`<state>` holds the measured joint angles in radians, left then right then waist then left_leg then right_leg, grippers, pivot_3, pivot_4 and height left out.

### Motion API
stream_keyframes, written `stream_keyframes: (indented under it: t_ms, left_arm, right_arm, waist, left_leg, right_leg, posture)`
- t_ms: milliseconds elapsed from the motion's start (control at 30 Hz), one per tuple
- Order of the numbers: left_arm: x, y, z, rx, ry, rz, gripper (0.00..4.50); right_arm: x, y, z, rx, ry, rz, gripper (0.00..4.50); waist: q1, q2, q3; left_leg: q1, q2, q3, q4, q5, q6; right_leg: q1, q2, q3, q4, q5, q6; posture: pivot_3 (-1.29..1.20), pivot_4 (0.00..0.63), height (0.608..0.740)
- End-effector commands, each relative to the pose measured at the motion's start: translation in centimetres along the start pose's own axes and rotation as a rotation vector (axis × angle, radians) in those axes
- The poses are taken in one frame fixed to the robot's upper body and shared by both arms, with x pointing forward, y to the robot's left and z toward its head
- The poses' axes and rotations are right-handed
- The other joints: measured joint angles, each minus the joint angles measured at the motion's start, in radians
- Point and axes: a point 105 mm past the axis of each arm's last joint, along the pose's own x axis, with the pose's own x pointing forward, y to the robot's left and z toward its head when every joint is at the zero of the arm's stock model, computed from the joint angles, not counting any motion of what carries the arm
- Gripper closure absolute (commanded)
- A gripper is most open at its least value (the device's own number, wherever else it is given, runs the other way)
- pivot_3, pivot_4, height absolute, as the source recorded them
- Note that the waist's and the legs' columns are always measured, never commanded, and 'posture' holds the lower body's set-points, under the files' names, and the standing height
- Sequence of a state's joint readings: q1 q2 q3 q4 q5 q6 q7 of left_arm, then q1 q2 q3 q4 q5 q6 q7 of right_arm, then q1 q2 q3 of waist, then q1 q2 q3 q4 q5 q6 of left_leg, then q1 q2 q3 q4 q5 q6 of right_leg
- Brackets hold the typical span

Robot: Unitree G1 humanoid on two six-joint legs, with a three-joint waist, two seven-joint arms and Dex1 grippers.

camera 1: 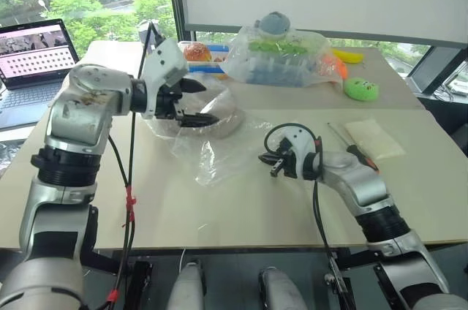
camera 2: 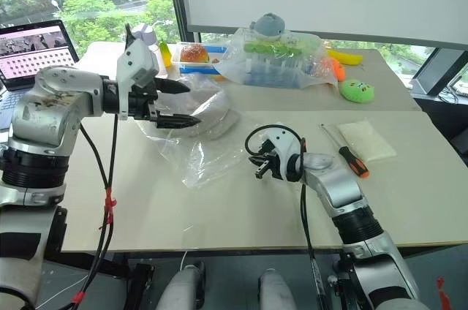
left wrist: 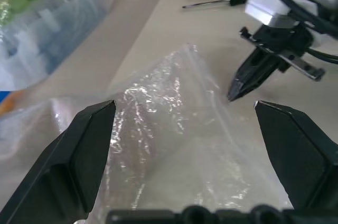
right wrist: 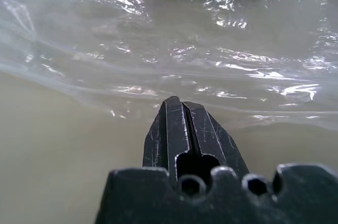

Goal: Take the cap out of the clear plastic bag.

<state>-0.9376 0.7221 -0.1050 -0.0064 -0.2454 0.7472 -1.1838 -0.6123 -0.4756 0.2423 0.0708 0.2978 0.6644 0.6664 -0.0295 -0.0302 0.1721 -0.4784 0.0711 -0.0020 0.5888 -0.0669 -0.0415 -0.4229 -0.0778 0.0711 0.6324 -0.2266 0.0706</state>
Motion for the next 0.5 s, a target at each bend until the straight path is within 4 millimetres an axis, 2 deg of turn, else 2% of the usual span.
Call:
stream_keyframes:
  t_ms: [33, 267, 500]
  left_arm:
    - [-1.2, -0.2, 2.2, 0.034, -0.048, 0.018, 0.00]
    - [-1.9, -1.3, 2.2, -0.007, -0.036, -0.033, 0.00]
    - [-2.6, -1.8, 1.6, -0.027, -0.007, -0.053, 0.00]
  right_arm:
    - [-0.1, 0.0, 1.8, -0.024, -0.073, 0.022, 4.47]
    - [0.7, 0.6, 0.6, -0.025, -0.032, 0.058, 4.47]
    - [0.2, 0.7, 0.0, -0.029, -0.014, 0.085, 4.47]
  waist:
    - [0.000, 0.000, 0.000]
    - [-0.001, 0.000, 0.000]
    - [-0.004, 0.000, 0.000]
  left_leg:
    - [0.000, 0.000, 0.000, 0.000, 0.000, 0.000]
    - [0.000, 0.000, 0.000, 0.000, 0.000, 0.000]
    - [0.000, 0.000, 0.000, 0.000, 0.000, 0.000]
  right_leg:
    - [0.000, 0.000, 0.000, 0.000, 0.000, 0.000]
    - [0.000, 0.000, 0.000, 0.000, 0.000, 0.000]
    - [0.000, 0.000, 0.000, 0.000, 0.000, 0.000]
  posture:
    - [0.00, 0.150, 0.740]
    - [0.00, 0.150, 0.740]
    - [0.00, 0.150, 0.740]
